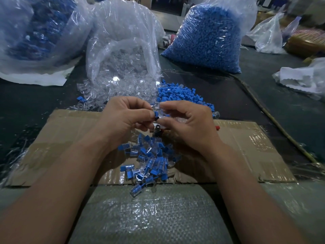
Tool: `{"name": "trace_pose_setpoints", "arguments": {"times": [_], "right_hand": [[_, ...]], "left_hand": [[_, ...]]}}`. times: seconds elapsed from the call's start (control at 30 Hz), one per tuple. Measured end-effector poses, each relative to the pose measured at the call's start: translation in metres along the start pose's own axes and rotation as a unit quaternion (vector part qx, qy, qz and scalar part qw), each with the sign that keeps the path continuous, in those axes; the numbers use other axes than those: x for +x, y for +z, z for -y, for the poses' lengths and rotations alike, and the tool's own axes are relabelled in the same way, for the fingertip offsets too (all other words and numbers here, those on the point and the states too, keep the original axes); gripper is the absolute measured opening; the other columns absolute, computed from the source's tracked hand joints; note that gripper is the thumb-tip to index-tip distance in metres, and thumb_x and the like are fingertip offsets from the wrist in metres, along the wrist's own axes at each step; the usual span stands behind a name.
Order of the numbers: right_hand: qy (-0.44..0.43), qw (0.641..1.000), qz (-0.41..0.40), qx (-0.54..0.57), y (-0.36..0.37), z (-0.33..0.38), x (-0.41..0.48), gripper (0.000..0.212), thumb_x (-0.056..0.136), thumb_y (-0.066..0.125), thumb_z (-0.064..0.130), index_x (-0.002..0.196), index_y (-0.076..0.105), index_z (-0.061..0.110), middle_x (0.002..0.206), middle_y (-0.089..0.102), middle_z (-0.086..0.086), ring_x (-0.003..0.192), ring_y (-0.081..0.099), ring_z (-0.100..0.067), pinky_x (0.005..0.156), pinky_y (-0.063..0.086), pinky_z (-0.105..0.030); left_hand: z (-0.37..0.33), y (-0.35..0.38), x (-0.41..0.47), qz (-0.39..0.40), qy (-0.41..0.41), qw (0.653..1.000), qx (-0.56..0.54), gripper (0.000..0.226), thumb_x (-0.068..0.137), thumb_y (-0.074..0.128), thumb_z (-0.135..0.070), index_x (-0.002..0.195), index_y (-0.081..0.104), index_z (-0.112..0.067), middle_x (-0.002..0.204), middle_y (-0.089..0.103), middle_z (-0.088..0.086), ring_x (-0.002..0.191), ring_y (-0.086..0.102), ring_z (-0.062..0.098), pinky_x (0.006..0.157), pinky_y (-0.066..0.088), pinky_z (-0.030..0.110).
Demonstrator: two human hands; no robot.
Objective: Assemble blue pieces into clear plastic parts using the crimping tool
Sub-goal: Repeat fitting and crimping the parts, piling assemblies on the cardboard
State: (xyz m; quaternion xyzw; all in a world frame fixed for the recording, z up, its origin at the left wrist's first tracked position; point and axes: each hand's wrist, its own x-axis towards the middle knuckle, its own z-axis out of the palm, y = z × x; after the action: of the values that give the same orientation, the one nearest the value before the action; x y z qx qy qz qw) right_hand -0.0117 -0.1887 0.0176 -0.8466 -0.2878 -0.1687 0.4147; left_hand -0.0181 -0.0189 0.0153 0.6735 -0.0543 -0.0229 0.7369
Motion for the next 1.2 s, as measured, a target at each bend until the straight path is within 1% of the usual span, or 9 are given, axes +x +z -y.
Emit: {"name": "trace_pose_setpoints", "arguments": {"times": [0.1, 0.17, 0.27, 0.37, 0.53, 0.67, 0.8, 0.97, 1.2], "right_hand": [[0.107, 0.994, 0.006, 0.001, -0.019, -0.010, 0.000, 0.024, 0.075, 0.074, 0.024, 0.098, 0.070, 0.020, 0.081, 0.061, 0.024, 0.079, 0.061, 0.005, 0.076, 0.048, -0.009], [0.149, 0.988, 0.016, -0.025, -0.032, -0.019, -0.001, 0.013, 0.074, 0.075, 0.024, 0.081, 0.067, 0.032, 0.070, 0.061, 0.025, 0.069, 0.060, 0.010, 0.067, 0.044, -0.004], [0.211, 0.973, 0.079, -0.045, -0.046, -0.026, -0.003, 0.016, 0.070, 0.077, 0.029, 0.072, 0.064, 0.037, 0.067, 0.063, 0.022, 0.067, 0.058, 0.012, 0.058, 0.041, -0.003], [0.271, 0.938, 0.203, -0.078, -0.053, -0.026, -0.004, 0.029, 0.061, 0.080, 0.038, 0.082, 0.061, 0.041, 0.081, 0.059, 0.025, 0.075, 0.054, 0.010, 0.059, 0.034, -0.009], [0.262, 0.897, 0.305, -0.184, -0.045, -0.025, -0.004, 0.083, 0.051, 0.083, 0.048, 0.124, 0.047, 0.034, 0.097, 0.038, 0.025, 0.098, 0.041, -0.004, 0.075, 0.034, -0.022], [0.255, 0.899, 0.286, -0.211, -0.041, -0.021, -0.002, 0.078, 0.054, 0.082, 0.049, 0.123, 0.050, 0.033, 0.097, 0.041, 0.018, 0.095, 0.042, -0.007, 0.074, 0.036, -0.027], [0.247, 0.900, 0.262, -0.246, -0.037, -0.014, 0.000, 0.047, 0.064, 0.075, 0.040, 0.108, 0.059, 0.032, 0.090, 0.045, 0.016, 0.084, 0.046, -0.008, 0.070, 0.042, -0.030], [0.208, 0.893, 0.221, -0.331, -0.019, -0.011, 0.001, 0.015, 0.076, 0.062, 0.025, 0.089, 0.055, 0.026, 0.083, 0.050, 0.006, 0.076, 0.046, -0.012, 0.056, 0.034, -0.027], [0.225, 0.915, 0.175, -0.284, -0.026, -0.021, -0.001, 0.018, 0.075, 0.061, 0.018, 0.083, 0.050, 0.030, 0.077, 0.042, 0.014, 0.068, 0.039, -0.004, 0.052, 0.028, -0.023]], "left_hand": [[0.000, -0.001, 0.000, -0.015, -0.001, 1.000, -0.012, 0.006, 0.056, 0.067, -0.009, 0.061, 0.063, -0.010, 0.054, 0.065, 0.003, 0.048, 0.062, 0.013, 0.047, 0.050, 0.018], [0.001, -0.002, 0.001, -0.018, -0.003, 1.000, -0.010, 0.007, 0.059, 0.067, -0.007, 0.064, 0.063, -0.009, 0.055, 0.065, 0.003, 0.048, 0.062, 0.012, 0.047, 0.050, 0.018], [0.001, -0.002, 0.002, -0.018, -0.003, 1.000, -0.011, 0.008, 0.059, 0.067, -0.007, 0.065, 0.062, -0.007, 0.054, 0.065, 0.003, 0.048, 0.062, 0.012, 0.047, 0.050, 0.018], [0.000, -0.002, 0.002, -0.020, -0.003, 1.000, -0.015, 0.010, 0.056, 0.066, -0.009, 0.066, 0.062, -0.007, 0.054, 0.065, 0.003, 0.048, 0.062, 0.012, 0.047, 0.050, 0.018], [0.000, -0.002, 0.002, -0.022, -0.007, 1.000, -0.019, 0.012, 0.055, 0.066, -0.010, 0.066, 0.062, -0.006, 0.055, 0.066, 0.003, 0.049, 0.063, 0.013, 0.047, 0.050, 0.017], [0.000, -0.001, 0.001, -0.015, -0.011, 1.000, -0.017, 0.013, 0.057, 0.066, -0.009, 0.068, 0.062, -0.005, 0.055, 0.066, 0.003, 0.050, 0.064, 0.012, 0.047, 0.050, 0.017], [-0.001, -0.001, 0.001, -0.012, -0.015, 1.000, -0.009, 0.014, 0.058, 0.065, -0.011, 0.070, 0.061, -0.005, 0.056, 0.066, 0.003, 0.051, 0.064, 0.011, 0.048, 0.051, 0.016], [-0.002, -0.002, 0.001, -0.019, -0.019, 1.000, -0.012, 0.015, 0.058, 0.064, -0.011, 0.071, 0.061, -0.005, 0.057, 0.067, 0.003, 0.052, 0.065, 0.011, 0.048, 0.050, 0.015], [-0.002, -0.002, 0.001, -0.032, -0.025, 0.999, -0.015, 0.006, 0.073, 0.062, 0.001, 0.073, 0.059, -0.005, 0.056, 0.066, 0.001, 0.053, 0.065, 0.010, 0.048, 0.051, 0.016]]}}
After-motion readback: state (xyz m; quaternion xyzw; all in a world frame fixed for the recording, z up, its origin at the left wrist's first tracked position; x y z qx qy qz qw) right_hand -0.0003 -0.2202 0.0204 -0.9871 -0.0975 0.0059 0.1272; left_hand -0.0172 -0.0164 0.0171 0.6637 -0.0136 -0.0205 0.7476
